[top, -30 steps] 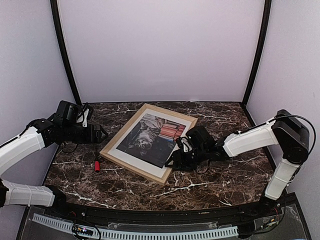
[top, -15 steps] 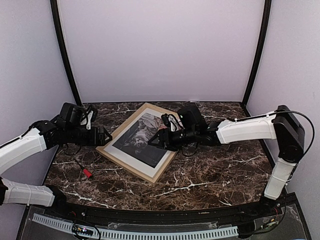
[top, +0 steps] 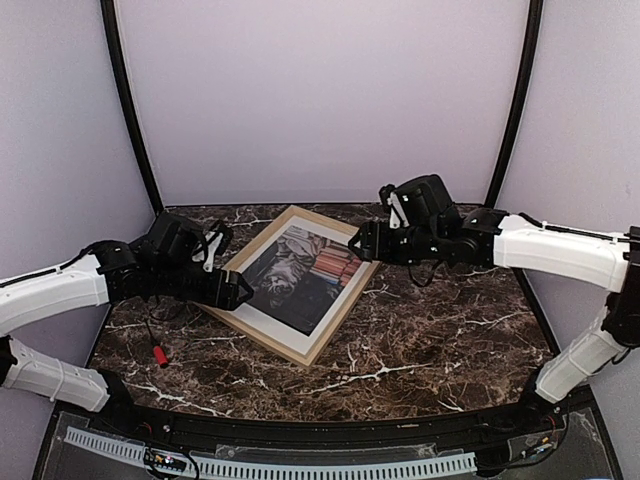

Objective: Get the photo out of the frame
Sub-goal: Position the photo frame at the center of the board, then pick up the photo frame from the center of the board.

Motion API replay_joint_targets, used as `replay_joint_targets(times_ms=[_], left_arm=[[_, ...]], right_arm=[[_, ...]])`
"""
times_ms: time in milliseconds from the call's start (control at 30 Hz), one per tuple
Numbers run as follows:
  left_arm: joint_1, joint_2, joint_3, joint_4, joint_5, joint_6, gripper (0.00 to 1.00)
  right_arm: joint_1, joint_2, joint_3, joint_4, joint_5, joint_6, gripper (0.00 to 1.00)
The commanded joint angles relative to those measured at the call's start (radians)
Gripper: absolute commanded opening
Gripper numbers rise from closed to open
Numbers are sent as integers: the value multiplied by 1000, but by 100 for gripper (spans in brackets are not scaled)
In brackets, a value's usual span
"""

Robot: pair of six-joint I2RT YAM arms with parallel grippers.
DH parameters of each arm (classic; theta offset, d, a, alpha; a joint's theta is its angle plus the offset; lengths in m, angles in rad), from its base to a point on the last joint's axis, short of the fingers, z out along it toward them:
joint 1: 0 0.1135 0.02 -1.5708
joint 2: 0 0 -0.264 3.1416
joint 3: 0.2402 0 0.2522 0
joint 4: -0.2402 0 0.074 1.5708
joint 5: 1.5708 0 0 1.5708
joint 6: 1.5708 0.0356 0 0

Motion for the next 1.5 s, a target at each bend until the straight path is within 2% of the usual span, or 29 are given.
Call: replay_joint_targets(times_ms=[0, 67, 233, 267, 533, 933, 1300, 1467], left_arm=[[-95, 62, 94, 20, -92, 38, 79], [-135, 100, 129, 17, -115, 44, 79], [-246, 190, 202, 12, -214, 77, 79], [-261, 221, 224, 6, -229, 81, 80], [-390, 392, 308, 17, -339, 85, 80], [-503, 501, 261, 109, -386, 50, 80], [-560, 572, 248, 140, -420, 39, 80], [-563, 618, 271, 136, -418, 39, 75]], right_arm=[[-45, -89, -8, -77, 154, -33, 73], [-68, -116, -13, -94, 165, -33, 77], [-130, -193, -38, -129, 192, -20, 98], [-140, -212, -48, -125, 193, -22, 99], [-223, -317, -126, -154, 215, -39, 99], [-248, -434, -243, -203, 290, -44, 99], [-257, -482, -290, -217, 345, -42, 99], [-256, -473, -289, -217, 341, -39, 99]])
